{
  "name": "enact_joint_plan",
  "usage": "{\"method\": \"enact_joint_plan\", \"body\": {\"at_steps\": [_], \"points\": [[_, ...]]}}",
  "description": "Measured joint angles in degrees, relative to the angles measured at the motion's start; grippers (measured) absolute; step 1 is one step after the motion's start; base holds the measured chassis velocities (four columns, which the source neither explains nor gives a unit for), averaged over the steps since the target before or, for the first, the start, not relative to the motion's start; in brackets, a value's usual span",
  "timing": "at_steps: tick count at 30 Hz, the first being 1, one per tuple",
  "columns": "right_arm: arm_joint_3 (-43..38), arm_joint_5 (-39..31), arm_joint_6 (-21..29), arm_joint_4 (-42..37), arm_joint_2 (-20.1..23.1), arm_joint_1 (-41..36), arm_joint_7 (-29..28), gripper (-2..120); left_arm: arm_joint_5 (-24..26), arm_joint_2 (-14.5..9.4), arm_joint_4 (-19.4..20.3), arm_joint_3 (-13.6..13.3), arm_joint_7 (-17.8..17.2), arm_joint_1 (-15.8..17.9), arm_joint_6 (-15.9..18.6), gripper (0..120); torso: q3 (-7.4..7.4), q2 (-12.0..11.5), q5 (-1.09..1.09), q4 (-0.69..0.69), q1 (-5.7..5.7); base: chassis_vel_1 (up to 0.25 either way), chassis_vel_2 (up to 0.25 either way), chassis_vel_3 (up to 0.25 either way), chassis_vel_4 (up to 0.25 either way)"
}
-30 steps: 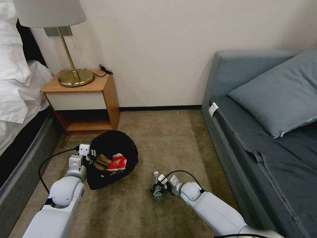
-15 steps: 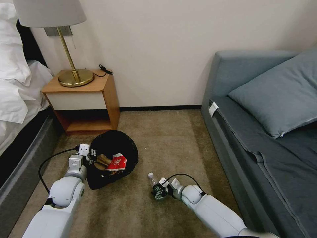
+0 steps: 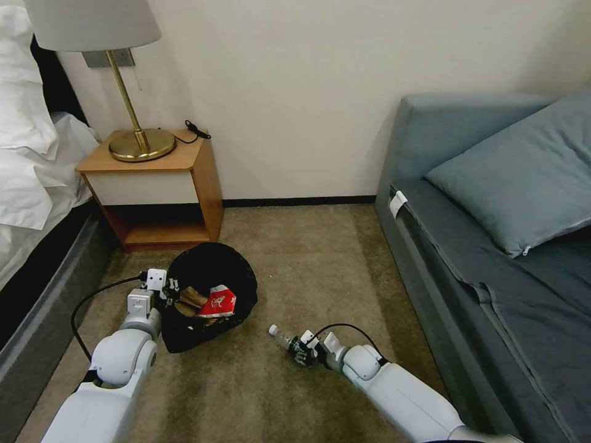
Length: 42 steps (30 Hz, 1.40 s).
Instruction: Pick up the trash bin, then pick up the garbage on the floor and place it into the trash bin.
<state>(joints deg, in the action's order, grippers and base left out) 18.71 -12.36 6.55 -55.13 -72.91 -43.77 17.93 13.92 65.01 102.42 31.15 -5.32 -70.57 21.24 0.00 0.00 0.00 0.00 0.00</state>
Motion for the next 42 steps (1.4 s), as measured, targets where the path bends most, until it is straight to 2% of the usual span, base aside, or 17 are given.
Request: {"method": "enact_joint_plan", "body": {"at_steps": [4,15,21,24,26,29,32,35,42], "points": [[-0.3,0.2,-0.3,-0.5,0.3,-0.3,0.0,20,0.0,0.0,0.3,0.0,0.0,-0.1,0.0,4,0.00,0.0,0.00,0.00,0.00,0.000,0.000,0.000,0.000],[-2.3,1.1,-1.8,-2.8,2.9,1.3,-0.1,20,0.0,0.0,1.0,0.1,0.0,-0.6,0.0,4,0.00,0.0,0.01,0.00,0.00,0.000,0.000,0.000,0.000],[-3.0,1.3,-3.9,-6.2,8.2,4.5,0.1,20,0.0,0.0,1.3,-0.1,0.0,-0.6,0.0,4,0.01,0.0,-0.01,-0.02,0.00,0.000,0.000,0.000,0.000],[-2.8,0.2,-4.3,-8.0,10.6,5.9,0.2,20,0.0,0.0,1.4,-0.2,-0.1,-0.6,0.0,4,0.01,0.0,0.03,-0.01,0.00,0.000,0.000,0.000,0.000],[-2.3,-1.6,-5.2,-11.0,13.8,8.1,0.8,20,0.0,-0.2,1.5,-0.2,-0.1,-0.7,0.0,4,0.01,0.0,0.00,-0.01,0.00,0.000,0.000,0.000,0.000],[-1.9,-2.8,-5.6,-13.3,15.6,9.5,1.1,20,0.0,-0.3,1.8,-0.2,-0.2,-0.7,0.0,4,0.01,0.0,0.01,-0.01,0.00,0.000,0.000,0.000,0.000],[-1.6,-3.9,-5.6,-15.1,16.5,10.3,1.3,20,0.0,-0.3,2.0,-0.2,-0.2,-0.9,0.0,4,0.01,0.0,0.01,-0.01,0.00,0.000,0.000,0.000,0.000],[0.0,-6.7,-5.5,-20.6,18.1,12.7,1.4,20,0.0,-0.3,2.7,-0.3,-0.2,-1.1,0.1,4,0.01,0.0,0.01,0.00,0.00,0.000,0.000,0.000,0.000],[2.8,-11.8,-4.7,-26.4,18.8,14.7,1.2,20,-0.2,0.0,3.4,-0.5,-0.3,-1.8,0.2,4,0.01,0.0,0.00,0.00,0.00,0.000,0.000,0.000,0.000]]}}
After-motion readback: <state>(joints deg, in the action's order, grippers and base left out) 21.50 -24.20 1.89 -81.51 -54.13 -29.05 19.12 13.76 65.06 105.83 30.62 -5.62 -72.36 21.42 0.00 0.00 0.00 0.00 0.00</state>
